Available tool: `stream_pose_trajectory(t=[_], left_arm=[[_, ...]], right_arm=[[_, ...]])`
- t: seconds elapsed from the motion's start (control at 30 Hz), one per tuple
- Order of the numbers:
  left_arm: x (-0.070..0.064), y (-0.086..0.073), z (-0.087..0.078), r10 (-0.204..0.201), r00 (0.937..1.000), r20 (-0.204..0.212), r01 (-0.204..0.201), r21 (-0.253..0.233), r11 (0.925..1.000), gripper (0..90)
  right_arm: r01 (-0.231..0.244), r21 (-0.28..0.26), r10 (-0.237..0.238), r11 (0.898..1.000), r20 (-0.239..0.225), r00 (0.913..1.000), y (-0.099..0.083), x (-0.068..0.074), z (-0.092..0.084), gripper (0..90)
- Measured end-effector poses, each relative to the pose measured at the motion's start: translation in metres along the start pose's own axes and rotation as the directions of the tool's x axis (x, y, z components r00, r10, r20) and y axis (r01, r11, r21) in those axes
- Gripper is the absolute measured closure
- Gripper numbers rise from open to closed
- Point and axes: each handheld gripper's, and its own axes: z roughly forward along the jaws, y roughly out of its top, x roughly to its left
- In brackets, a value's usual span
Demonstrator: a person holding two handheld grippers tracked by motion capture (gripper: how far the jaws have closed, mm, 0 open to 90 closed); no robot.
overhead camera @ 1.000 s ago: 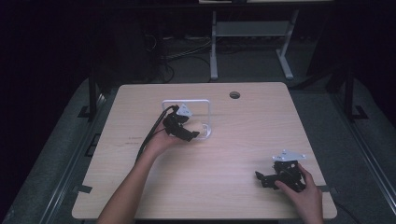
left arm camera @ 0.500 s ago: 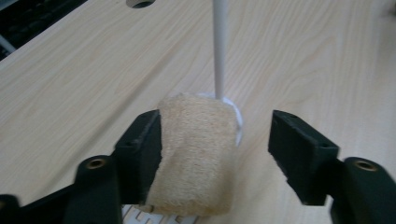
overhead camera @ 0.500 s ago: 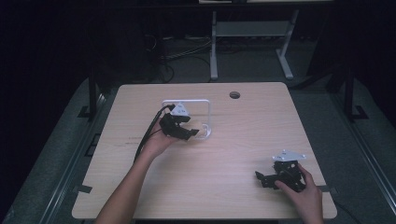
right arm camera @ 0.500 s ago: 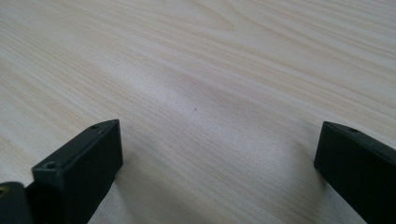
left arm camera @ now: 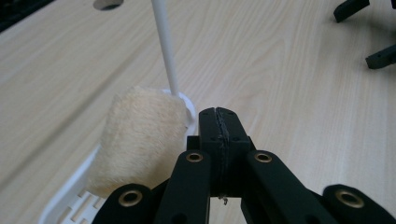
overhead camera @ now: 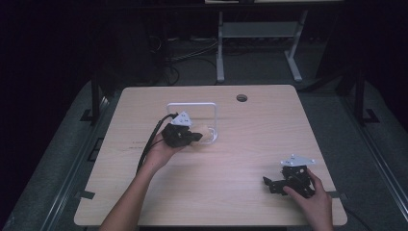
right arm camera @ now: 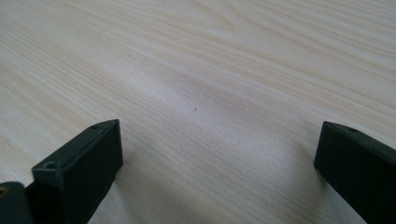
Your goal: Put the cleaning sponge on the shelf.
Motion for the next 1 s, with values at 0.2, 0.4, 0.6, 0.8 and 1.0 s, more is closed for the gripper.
stream_pose_trajectory(t=[0.2,0.4,0.6,0.8,1.0], left_arm=[[-0.008,-0.009,0.002,-0.005,1.0,-0.001,0.005,0.03,0.9995,89.9],[-0.009,-0.024,0.009,-0.03,0.9995,0.008,0.029,0.06,0.9977,89.8],[-0.005,-0.035,0.023,-0.054,0.9985,0.001,0.054,0.084,0.995,89.8],[0.001,-0.042,0.031,-0.068,0.9974,-0.024,0.07,0.094,0.9931,89.8],[0.009,-0.046,0.03,-0.095,0.9939,-0.057,0.1,0.089,0.991,89.8]], right_arm=[[0.004,-0.002,-0.004,1.0,0.002,1.0,0.0,0.0,0.0,0.9],[0.003,-0.002,-0.003,1.0,0.001,1.0,0.0,0.0,0.0,0.9],[0.003,-0.002,-0.003,1.0,0.001,1.0,0.0,0.0,0.0,0.9],[0.003,-0.002,-0.003,1.0,0.001,1.0,0.0,0.0,0.0,0.9],[0.004,-0.002,-0.004,1.0,0.0,1.0,0.0,0.0,0.0,0.9]])
